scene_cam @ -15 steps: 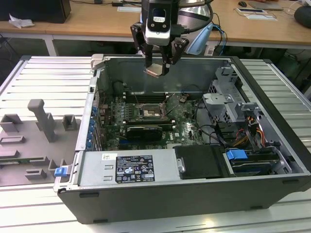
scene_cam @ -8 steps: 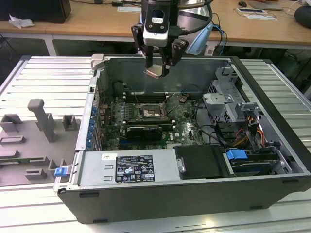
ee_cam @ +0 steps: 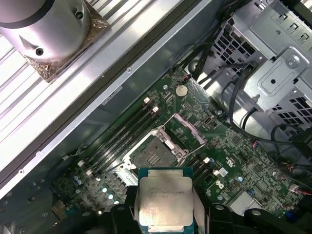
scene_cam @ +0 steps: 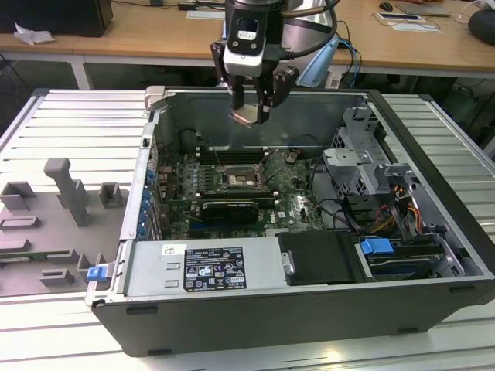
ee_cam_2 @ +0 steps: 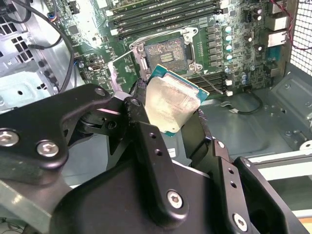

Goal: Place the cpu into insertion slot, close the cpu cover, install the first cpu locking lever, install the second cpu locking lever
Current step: 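Place the cpu into insertion slot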

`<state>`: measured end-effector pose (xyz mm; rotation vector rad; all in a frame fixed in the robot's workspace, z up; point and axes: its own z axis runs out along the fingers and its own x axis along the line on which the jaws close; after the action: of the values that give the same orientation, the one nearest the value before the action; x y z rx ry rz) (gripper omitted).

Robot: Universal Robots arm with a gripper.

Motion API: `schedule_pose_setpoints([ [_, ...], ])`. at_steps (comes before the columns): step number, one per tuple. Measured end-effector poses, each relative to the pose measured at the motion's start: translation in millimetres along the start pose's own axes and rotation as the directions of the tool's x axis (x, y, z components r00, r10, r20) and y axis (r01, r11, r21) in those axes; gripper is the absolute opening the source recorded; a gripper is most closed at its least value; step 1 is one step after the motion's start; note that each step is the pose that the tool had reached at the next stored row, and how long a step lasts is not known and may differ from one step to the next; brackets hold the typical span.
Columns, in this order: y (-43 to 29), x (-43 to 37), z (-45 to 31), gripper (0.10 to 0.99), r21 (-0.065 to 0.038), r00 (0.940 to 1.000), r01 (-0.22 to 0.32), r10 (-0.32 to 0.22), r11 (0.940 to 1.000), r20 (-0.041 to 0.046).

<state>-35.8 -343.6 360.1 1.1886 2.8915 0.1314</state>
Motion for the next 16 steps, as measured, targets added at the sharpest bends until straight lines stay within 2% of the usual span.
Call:
schedule_pose_setpoints([
  [16, -0.3, 0.0, 2.8, 0.533, 0.000, 0.9990, -0.045, 0.045, 0.9990, 0.0028],
])
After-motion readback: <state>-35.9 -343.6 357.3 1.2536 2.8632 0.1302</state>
